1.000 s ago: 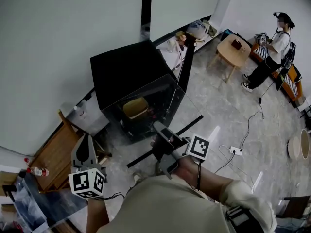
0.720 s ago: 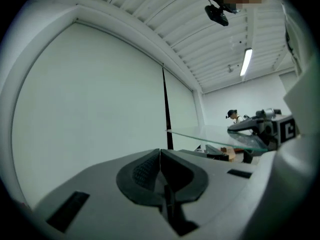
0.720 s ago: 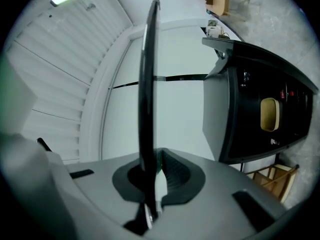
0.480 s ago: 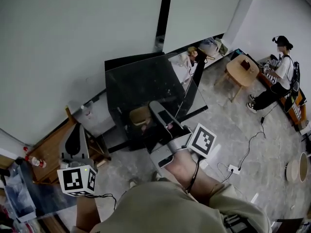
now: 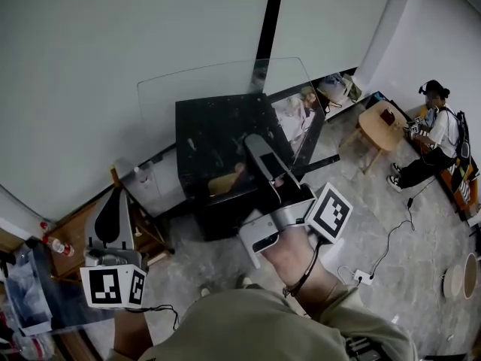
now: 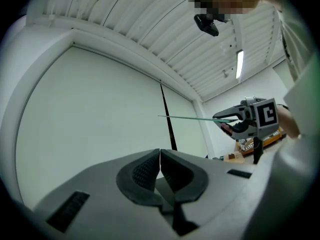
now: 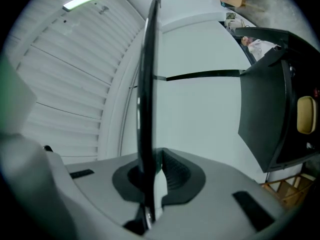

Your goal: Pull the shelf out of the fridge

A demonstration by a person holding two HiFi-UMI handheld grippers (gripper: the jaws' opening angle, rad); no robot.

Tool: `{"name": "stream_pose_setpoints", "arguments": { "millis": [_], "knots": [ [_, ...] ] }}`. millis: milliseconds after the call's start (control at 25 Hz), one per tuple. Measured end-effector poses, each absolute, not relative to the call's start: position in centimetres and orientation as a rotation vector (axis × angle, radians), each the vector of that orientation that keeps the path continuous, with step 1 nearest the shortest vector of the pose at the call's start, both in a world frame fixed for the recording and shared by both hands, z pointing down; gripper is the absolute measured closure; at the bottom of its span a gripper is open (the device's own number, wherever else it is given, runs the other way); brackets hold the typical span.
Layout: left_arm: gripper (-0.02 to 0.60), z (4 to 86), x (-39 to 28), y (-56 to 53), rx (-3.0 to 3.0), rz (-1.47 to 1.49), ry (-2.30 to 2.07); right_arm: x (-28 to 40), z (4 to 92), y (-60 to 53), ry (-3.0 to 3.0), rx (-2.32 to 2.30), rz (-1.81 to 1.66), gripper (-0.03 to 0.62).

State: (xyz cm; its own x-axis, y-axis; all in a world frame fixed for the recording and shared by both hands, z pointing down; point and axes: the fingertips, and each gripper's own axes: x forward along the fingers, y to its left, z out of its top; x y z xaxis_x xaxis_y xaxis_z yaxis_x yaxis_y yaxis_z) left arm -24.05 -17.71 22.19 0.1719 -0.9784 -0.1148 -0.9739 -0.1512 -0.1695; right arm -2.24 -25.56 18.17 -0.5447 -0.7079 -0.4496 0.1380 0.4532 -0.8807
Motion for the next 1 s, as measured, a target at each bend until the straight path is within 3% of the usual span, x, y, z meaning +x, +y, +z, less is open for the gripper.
{"name": "stream_pose_setpoints", "arguments": {
  "millis": [1000],
  "knots": [
    [0.574,31.6,-23.0,-19.0,-2.437,-0.181,1.929,-1.8,33.4,-26.1,1.62,-0.764,-1.554,0.589]
  ]
}}
